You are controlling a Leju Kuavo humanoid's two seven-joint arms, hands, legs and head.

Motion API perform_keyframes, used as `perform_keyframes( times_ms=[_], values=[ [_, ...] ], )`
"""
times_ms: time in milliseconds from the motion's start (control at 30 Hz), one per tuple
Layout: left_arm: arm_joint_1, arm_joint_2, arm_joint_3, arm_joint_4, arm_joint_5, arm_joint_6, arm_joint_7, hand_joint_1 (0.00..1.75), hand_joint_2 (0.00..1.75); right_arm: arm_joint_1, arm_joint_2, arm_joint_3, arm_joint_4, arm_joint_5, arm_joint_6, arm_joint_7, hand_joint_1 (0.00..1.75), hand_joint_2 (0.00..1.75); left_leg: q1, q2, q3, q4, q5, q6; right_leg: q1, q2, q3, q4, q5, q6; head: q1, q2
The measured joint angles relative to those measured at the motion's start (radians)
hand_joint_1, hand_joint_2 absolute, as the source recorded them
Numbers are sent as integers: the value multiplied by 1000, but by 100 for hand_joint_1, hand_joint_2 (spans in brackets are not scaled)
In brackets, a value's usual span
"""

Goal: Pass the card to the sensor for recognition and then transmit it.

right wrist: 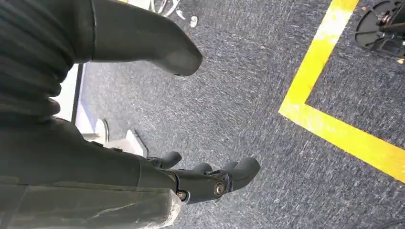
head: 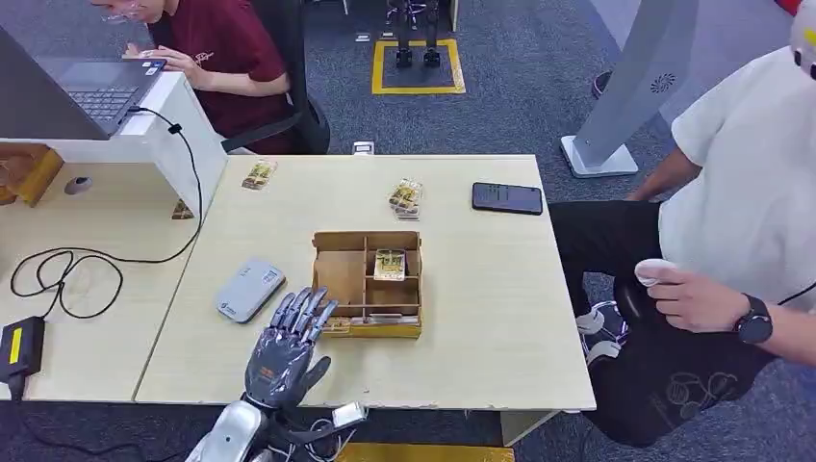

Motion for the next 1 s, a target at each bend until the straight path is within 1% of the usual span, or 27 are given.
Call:
perform_keyframes(
  times_ms=[300, 600, 733, 767, 800, 833, 1000],
  values=[
    [-18, -26, 36, 41, -10, 0, 0, 0, 175, 0, 0, 6, 0, 0, 3, 0, 0, 175, 0, 0, 0, 0, 0, 0, 0, 0, 0, 0, 0, 0, 0, 0],
    [-29, -40, 64, 64, 12, 0, -22, 0, 175, 0, 0, 6, 0, 0, 3, 5, 0, 175, 0, 0, 0, 0, 0, 0, 0, 0, 0, 0, 0, 0, 0, 0],
    [-30, -43, 69, 66, 14, 0, -22, 0, 175, -1, 0, 6, 0, 0, 3, 6, 0, 175, 0, 0, 0, 0, 0, 0, 0, 0, 0, 0, 0, 0, 0, 0],
    [-30, -45, 70, 68, 15, 0, -23, 5, 175, -1, 0, 6, 0, 0, 3, 6, 0, 175, 0, 0, 0, 0, 0, 0, 0, 0, 0, 0, 0, 0, 0, 0],
    [-31, -46, 71, 69, 17, 0, -24, 98, 175, -1, 0, 6, 0, 0, 3, 6, 0, 175, 0, 0, 0, 0, 0, 0, 0, 0, 0, 0, 0, 0, 0, 0],
    [-31, -48, 73, 70, 17, 0, -26, 175, 175, -1, 0, 6, 0, 0, 3, 6, 0, 175, 0, 0, 0, 0, 0, 0, 0, 0, 0, 0, 0, 0, 0, 0],
    [-33, -56, 103, 77, 32, 0, -69, 175, 175, -1, 0, 6, 0, 0, 1, 7, 0, 175, 0, 0, 0, 0, 0, 0, 0, 0, 0, 0, 0, 0, 0, 0]
  ],
)
